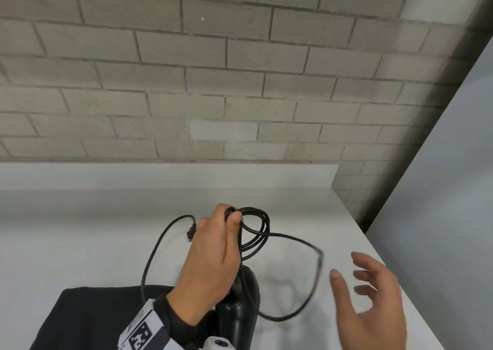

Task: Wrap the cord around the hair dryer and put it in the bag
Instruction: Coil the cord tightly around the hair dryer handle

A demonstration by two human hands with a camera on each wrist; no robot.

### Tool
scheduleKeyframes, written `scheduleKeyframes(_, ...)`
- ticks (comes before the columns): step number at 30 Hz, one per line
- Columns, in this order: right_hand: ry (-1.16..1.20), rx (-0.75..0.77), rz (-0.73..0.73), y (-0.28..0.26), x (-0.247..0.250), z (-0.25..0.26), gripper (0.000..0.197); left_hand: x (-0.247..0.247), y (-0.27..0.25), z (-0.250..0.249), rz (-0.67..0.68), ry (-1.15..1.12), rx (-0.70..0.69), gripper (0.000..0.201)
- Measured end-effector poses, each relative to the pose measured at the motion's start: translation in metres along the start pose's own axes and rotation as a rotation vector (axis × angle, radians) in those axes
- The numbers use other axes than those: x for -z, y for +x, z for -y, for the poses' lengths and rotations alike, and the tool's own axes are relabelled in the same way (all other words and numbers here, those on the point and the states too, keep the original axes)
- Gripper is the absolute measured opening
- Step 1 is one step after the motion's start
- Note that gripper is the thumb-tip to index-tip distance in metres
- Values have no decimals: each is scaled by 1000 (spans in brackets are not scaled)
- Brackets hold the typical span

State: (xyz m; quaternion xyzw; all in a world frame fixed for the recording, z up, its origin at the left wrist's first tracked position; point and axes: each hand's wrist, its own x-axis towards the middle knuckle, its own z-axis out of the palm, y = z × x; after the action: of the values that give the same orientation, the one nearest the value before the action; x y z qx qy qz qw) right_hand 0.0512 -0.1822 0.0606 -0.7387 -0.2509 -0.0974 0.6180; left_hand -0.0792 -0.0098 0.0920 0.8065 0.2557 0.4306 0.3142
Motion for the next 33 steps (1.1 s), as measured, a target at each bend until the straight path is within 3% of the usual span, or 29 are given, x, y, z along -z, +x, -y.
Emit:
scheduleKeyframes(1, 50, 124, -33, -10, -8, 15, 16, 0, 0, -1, 0, 2, 1, 29)
scheduleKeyframes(3, 136, 252, 95, -29, -26, 35, 8, -1, -1, -3, -3, 9, -1, 30)
scheduleKeyframes(6, 49, 123, 481, -47, -50, 42, 13, -1, -1, -5, -4, 24, -10, 31)
scheduleKeyframes(9, 249, -79, 835, -54, -64, 42, 17, 0, -2, -7, 12, 12, -9, 32)
scheduleKeyframes(11, 358, -122, 950, -54, -65, 47, 18, 1, -2, -6, 11, 9, -11, 32)
scheduleKeyframes(14, 326, -59, 1060, -47, -52, 41, 20, 5, 1, 1, -13, -6, 8, 28)
scheduleKeyframes(17, 157, 82, 1058, -34, -28, 17, 12, 10, 5, 7, -18, -14, 30, 28)
scheduleKeyframes(22, -595, 423, 1069, -6, 18, -43, 21, 19, 7, 14, -27, -18, 40, 25)
scheduleKeyframes(23, -712, 423, 1109, 0, 25, -44, 26, 20, 7, 16, -29, -19, 43, 27)
scheduleKeyframes(25, -748, 273, 1152, 15, 39, -43, 24, 21, 7, 19, -37, -12, 48, 30)
scheduleKeyframes(27, -847, 304, 1003, 22, 51, -54, 25, 21, 8, 19, -47, -27, 52, 31)
scheduleKeyframes(29, -942, 238, 968, 23, 57, -68, 15, 22, 9, 16, -50, -60, 62, 30)
scheduleKeyframes(31, -984, 232, 848, 24, 52, -104, 27, 22, 9, 12, -41, -86, 71, 28)
scheduleKeyframes(33, -755, 175, 843, 20, 38, -67, 30, 20, 7, 8, -22, -87, 64, 28)
